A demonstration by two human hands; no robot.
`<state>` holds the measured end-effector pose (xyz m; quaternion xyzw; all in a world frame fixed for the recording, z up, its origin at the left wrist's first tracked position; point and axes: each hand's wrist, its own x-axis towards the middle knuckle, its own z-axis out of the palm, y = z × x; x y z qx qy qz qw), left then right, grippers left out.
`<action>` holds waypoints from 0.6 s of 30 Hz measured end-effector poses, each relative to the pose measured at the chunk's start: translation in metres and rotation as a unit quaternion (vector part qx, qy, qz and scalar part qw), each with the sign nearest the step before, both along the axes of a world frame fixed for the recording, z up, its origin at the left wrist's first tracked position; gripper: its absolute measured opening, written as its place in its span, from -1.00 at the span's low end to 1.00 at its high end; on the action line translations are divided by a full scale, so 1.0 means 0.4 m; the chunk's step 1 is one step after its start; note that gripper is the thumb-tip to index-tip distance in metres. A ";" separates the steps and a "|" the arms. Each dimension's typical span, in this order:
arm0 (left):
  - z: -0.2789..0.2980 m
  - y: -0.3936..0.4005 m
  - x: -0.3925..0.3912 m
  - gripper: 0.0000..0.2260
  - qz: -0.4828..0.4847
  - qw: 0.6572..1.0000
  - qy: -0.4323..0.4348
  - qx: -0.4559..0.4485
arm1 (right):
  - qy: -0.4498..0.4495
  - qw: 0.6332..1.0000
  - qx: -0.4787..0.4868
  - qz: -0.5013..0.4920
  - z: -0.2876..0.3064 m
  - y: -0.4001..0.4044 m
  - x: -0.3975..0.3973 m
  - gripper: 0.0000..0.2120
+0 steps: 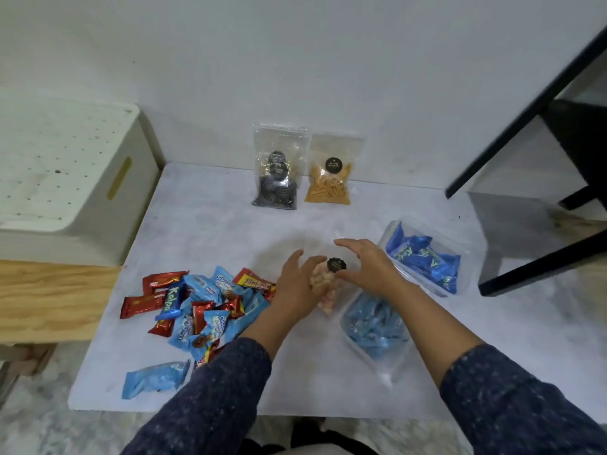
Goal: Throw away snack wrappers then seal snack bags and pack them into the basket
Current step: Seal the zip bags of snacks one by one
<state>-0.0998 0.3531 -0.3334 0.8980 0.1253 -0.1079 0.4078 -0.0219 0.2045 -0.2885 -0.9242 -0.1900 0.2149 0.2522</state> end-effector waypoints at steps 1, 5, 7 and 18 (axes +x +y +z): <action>-0.005 -0.001 0.015 -0.52 0.006 1.000 0.017 0.006 | 0.007 1.000 -0.005 0.009 -0.010 0.000 0.012 -0.38; -0.016 -0.010 0.046 -0.52 0.027 0.999 0.029 -0.014 | 0.043 0.999 -0.020 0.019 -0.041 -0.006 0.053 -0.40; -0.014 -0.018 0.056 -0.54 0.032 0.999 0.018 -0.004 | 0.048 0.998 -0.025 0.022 -0.053 -0.008 0.070 -0.42; -0.016 -0.034 0.081 -0.63 0.163 0.986 -0.010 -0.037 | 0.058 0.998 -0.007 0.007 -0.082 0.027 0.119 -0.53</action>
